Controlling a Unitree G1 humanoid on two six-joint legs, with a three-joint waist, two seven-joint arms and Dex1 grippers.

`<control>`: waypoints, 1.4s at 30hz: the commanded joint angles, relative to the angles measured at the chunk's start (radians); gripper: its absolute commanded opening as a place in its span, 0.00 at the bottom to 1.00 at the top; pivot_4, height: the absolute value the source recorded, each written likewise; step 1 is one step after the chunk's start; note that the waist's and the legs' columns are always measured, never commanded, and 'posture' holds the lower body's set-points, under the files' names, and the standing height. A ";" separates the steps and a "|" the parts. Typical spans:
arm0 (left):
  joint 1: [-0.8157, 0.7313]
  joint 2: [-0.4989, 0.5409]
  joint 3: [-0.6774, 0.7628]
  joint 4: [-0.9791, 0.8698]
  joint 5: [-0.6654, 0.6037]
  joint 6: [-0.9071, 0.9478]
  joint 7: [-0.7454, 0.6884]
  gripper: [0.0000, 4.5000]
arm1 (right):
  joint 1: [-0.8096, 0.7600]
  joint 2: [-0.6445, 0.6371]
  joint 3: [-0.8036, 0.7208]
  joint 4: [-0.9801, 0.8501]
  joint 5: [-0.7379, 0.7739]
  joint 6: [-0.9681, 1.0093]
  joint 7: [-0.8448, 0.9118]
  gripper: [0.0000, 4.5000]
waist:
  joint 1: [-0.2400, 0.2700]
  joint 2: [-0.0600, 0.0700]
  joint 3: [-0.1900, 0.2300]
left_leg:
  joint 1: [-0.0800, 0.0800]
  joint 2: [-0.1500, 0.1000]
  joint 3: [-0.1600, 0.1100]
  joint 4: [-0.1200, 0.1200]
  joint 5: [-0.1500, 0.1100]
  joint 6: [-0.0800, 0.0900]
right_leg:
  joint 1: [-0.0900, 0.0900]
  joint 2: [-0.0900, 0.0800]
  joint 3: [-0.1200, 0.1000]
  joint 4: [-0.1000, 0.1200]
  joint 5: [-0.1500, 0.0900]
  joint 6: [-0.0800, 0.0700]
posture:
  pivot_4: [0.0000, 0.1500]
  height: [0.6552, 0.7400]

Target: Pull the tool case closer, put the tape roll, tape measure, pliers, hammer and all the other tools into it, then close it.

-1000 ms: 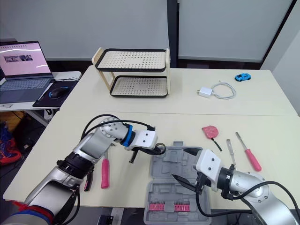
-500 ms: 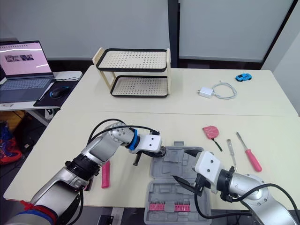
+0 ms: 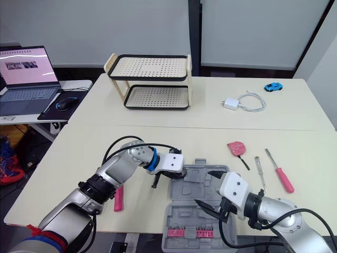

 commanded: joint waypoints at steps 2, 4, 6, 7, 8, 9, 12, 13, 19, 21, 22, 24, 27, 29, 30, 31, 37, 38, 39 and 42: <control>-0.005 -0.009 -0.011 -0.014 0.018 0.018 0.009 0.00 | -0.010 -0.001 -0.008 -0.044 0.001 -0.008 -0.005 1.00 | 0.000 0.000 0.000 | 0.000 0.000 0.000 0.000 0.000 0.000 | 0.000 0.000 0.000 0.000 0.000 0.000 | 1.00 1.00; -0.001 -0.010 -0.011 -0.018 0.020 0.021 0.006 0.00 | -0.012 -0.001 -0.008 -0.044 0.002 -0.006 -0.005 1.00 | 0.000 0.000 0.000 | 0.000 0.000 0.000 0.000 0.000 0.000 | 0.000 0.000 0.000 0.000 0.000 0.000 | 1.00 1.00; 0.001 -0.009 -0.012 -0.023 0.021 0.026 0.003 0.00 | -0.013 -0.001 -0.007 -0.043 0.001 -0.006 -0.005 1.00 | 0.000 0.000 0.000 | 0.000 0.000 0.000 0.000 0.000 0.000 | 0.000 0.000 0.000 0.000 0.000 0.000 | 1.00 1.00; 0.001 -0.009 -0.012 -0.023 0.021 0.026 0.003 0.00 | -0.014 0.000 -0.006 -0.042 0.001 -0.006 -0.005 1.00 | 0.000 0.000 0.000 | 0.000 0.000 0.000 0.000 0.000 0.000 | 0.000 0.000 0.000 0.000 0.000 0.000 | 1.00 1.00; 0.001 -0.010 -0.012 -0.024 0.021 0.027 0.003 0.00 | -0.015 0.000 -0.005 -0.042 0.002 -0.006 -0.004 1.00 | 0.000 0.000 0.000 | 0.000 0.000 0.000 0.000 0.000 0.000 | 0.000 0.000 0.000 0.000 0.000 0.000 | 1.00 1.00; 0.002 -0.010 -0.012 -0.026 0.021 0.027 0.004 0.00 | -0.015 0.000 -0.005 -0.042 0.002 -0.006 -0.004 1.00 | 0.000 0.000 0.000 | 0.000 0.000 0.000 0.000 0.000 0.000 | 0.000 0.000 0.000 0.000 0.000 0.000 | 1.00 1.00; -0.001 -0.013 -0.009 -0.025 0.019 0.024 0.006 0.16 | -0.021 0.000 -0.002 -0.035 0.001 -0.008 -0.001 1.00 | 0.000 0.000 0.000 | 0.000 0.000 0.000 0.000 0.000 0.000 | 0.000 0.000 0.000 0.000 0.000 0.000 | 1.00 1.00; -0.002 -0.015 -0.006 -0.025 0.017 0.023 0.009 0.22 | -0.024 0.001 -0.001 -0.033 0.001 -0.008 -0.001 1.00 | 0.000 0.000 0.000 | 0.000 0.000 0.000 0.000 0.000 0.000 | 0.000 0.000 0.000 0.000 0.000 0.000 | 1.00 1.00; -0.009 -0.007 0.015 -0.045 0.000 0.022 0.015 0.28 | -0.040 0.002 0.005 -0.021 -0.002 -0.012 0.002 1.00 | 0.000 0.000 0.000 | 0.000 0.000 0.000 0.000 0.000 0.000 | 0.000 0.000 0.000 0.000 0.000 0.000 | 1.00 1.00; -0.004 0.008 0.031 -0.077 -0.020 0.034 -0.001 0.28 | -0.043 0.001 0.005 -0.020 -0.001 -0.012 0.005 1.00 | 0.000 0.000 0.000 | 0.000 0.000 0.000 0.000 0.000 0.000 | 0.000 0.000 0.000 0.000 0.000 0.000 | 1.00 1.00; -0.001 0.017 0.042 -0.101 -0.037 0.047 -0.013 0.28 | -0.045 0.000 0.005 -0.019 0.000 -0.012 0.007 1.00 | 0.000 0.000 0.000 | 0.000 0.000 0.000 0.000 0.000 0.000 | 0.000 0.000 0.000 0.000 0.000 0.000 | 1.00 1.00; 0.006 0.041 0.067 -0.151 -0.075 0.077 -0.044 0.28 | -0.050 -0.001 0.002 -0.017 0.003 -0.010 0.010 1.00 | -0.001 0.000 0.000 | 0.000 0.000 0.000 0.000 0.001 -0.001 | 0.000 0.000 0.000 0.000 0.000 0.000 | 1.00 1.00; 0.010 0.061 0.119 -0.199 -0.130 0.127 -0.045 0.28 | -0.054 -0.003 -0.001 -0.014 0.006 -0.011 0.014 1.00 | 0.000 0.000 0.000 | 0.000 0.000 0.000 0.000 0.001 -0.001 | 0.000 0.000 0.000 0.000 0.000 0.000 | 1.00 1.00; 0.037 0.066 0.190 -0.201 -0.188 0.085 -0.017 0.28 | -0.057 -0.003 -0.005 -0.014 0.009 -0.011 0.015 1.00 | -0.001 0.000 0.000 | 0.000 0.000 0.000 0.000 0.001 -0.001 | 0.000 0.000 0.000 0.000 0.000 0.000 | 1.00 1.00; 0.049 0.062 0.216 -0.199 -0.211 0.064 -0.003 0.28 | -0.057 -0.003 -0.007 -0.014 0.010 -0.012 0.016 1.00 | -0.002 0.000 0.000 | 0.000 0.000 0.000 0.000 0.001 -0.001 | 0.000 0.000 0.000 0.000 0.000 0.000 | 1.00 1.00; 0.069 0.047 0.248 -0.197 -0.242 0.056 0.019 0.28 | -0.058 -0.002 -0.008 -0.013 0.009 -0.012 0.016 1.00 | -0.002 0.000 0.000 | 0.000 0.000 0.000 0.000 0.002 -0.003 | 0.000 0.000 0.000 0.000 0.000 0.000 | 1.00 1.00; 0.265 -0.088 0.410 -0.146 -0.395 -0.088 0.147 0.28 | -0.059 -0.003 -0.010 -0.006 0.004 -0.026 0.022 1.00 | 0.002 0.000 -0.001 | 0.000 0.000 -0.001 0.000 0.002 -0.004 | 0.001 -0.001 0.000 -0.001 0.000 0.000 | 1.00 1.00; 0.288 -0.098 0.408 -0.116 -0.383 -0.145 0.165 0.28 | -0.060 -0.003 -0.010 -0.007 0.004 -0.025 0.023 1.00 | 0.002 0.000 -0.001 | 0.000 0.000 -0.001 0.000 0.002 -0.004 | 0.000 -0.001 0.000 -0.001 0.000 0.000 | 1.00 1.00; 0.305 -0.107 0.404 -0.090 -0.376 -0.176 0.182 0.28 | -0.063 -0.005 -0.009 -0.007 0.002 -0.024 0.025 1.00 | 0.003 0.000 -0.001 | 0.000 0.000 -0.001 0.000 0.002 -0.004 | 0.000 -0.001 0.000 -0.001 0.000 0.000 | 1.00 1.00; 0.316 -0.130 0.390 -0.017 -0.349 -0.254 0.237 0.28 | -0.069 -0.008 -0.006 -0.006 -0.004 -0.022 0.030 1.00 | 0.006 0.000 -0.001 | 0.000 0.000 0.000 0.000 0.002 -0.004 | 0.001 -0.001 0.000 -0.001 0.000 0.000 | 1.00 1.00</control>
